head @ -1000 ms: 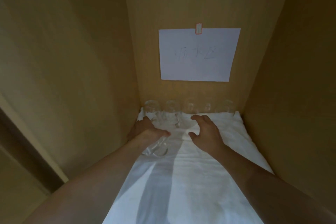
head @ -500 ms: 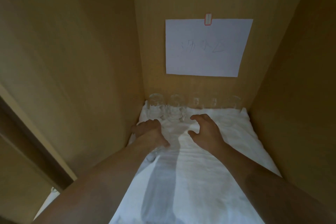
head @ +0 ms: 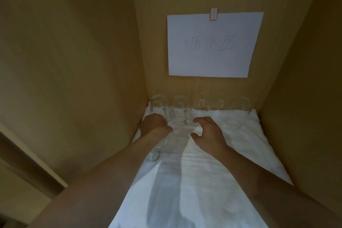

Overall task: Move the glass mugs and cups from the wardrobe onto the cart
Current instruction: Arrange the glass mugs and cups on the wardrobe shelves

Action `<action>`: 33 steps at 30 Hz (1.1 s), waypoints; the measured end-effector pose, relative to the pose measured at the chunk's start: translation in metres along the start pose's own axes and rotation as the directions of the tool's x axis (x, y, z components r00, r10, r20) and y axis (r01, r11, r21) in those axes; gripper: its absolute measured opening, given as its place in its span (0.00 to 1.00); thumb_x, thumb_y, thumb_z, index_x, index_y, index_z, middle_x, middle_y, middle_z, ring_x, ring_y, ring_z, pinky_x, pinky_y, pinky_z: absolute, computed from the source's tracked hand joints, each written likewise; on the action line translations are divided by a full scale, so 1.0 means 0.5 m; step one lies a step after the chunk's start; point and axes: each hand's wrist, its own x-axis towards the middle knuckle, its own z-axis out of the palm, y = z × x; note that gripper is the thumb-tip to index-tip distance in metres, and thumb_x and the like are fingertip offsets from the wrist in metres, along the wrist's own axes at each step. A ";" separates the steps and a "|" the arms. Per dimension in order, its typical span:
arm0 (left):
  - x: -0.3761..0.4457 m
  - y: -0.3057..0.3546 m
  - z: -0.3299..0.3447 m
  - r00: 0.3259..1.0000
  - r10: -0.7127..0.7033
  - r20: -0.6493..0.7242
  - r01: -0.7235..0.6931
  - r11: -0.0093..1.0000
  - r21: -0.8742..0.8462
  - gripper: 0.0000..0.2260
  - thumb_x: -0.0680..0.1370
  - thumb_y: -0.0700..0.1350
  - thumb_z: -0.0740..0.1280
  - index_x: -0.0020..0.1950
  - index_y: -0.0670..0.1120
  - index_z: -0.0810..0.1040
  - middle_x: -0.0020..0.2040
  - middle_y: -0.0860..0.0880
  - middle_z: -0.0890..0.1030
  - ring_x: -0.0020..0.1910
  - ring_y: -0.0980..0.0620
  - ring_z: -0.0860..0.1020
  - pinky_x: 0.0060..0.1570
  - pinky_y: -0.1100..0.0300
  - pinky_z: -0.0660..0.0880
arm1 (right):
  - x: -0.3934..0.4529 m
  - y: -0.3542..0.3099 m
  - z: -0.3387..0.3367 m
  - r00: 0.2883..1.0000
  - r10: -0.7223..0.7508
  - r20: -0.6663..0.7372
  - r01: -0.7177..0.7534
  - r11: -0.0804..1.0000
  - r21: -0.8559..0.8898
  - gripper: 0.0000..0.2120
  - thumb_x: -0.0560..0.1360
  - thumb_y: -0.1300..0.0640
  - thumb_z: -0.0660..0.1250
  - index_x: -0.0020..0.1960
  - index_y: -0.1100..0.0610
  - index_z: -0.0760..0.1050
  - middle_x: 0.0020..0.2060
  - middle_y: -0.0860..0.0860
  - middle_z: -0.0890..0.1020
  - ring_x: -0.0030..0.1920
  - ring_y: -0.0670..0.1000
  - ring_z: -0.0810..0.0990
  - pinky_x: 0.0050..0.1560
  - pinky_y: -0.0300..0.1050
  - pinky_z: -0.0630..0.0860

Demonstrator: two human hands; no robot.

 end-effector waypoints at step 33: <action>0.145 -0.022 0.021 0.953 -0.001 -0.303 0.083 0.962 0.259 0.31 0.67 0.71 0.72 0.61 0.51 0.81 0.52 0.49 0.85 0.52 0.48 0.82 0.41 0.59 0.68 | 0.126 0.075 0.064 0.990 -0.063 0.124 0.059 0.998 0.031 0.25 0.73 0.54 0.75 0.69 0.54 0.75 0.63 0.53 0.76 0.61 0.54 0.78 0.55 0.39 0.70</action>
